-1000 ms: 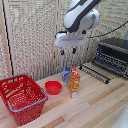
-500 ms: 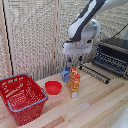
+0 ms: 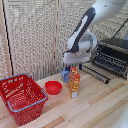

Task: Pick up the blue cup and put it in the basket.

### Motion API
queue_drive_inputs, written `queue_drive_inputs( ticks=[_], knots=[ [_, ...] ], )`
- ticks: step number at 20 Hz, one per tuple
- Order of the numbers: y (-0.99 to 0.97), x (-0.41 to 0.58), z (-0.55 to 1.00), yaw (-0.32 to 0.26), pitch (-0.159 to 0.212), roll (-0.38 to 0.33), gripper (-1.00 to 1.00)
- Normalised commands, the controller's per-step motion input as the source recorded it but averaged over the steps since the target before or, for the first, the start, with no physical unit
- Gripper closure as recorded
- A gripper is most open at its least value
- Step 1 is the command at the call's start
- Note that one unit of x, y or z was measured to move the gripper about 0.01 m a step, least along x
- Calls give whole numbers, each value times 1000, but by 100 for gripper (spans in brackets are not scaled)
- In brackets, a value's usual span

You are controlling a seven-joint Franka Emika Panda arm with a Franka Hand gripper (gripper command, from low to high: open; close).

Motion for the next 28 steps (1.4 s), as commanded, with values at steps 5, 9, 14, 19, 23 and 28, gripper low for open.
queue_drive_inputs(
  ticks=[5, 9, 14, 19, 23, 28],
  knots=[
    [-43, 10, -227, 0, 48, -3, 100],
    [-19, 0, -35, -9, -53, 9, 100],
    [-30, 0, 81, -26, -103, 26, 100],
    [-25, -63, 68, -18, -46, 8, 100],
    [-92, -91, 399, -43, -32, 86, 100],
    [-161, -46, 934, -38, 0, 94, 100]
  ],
)
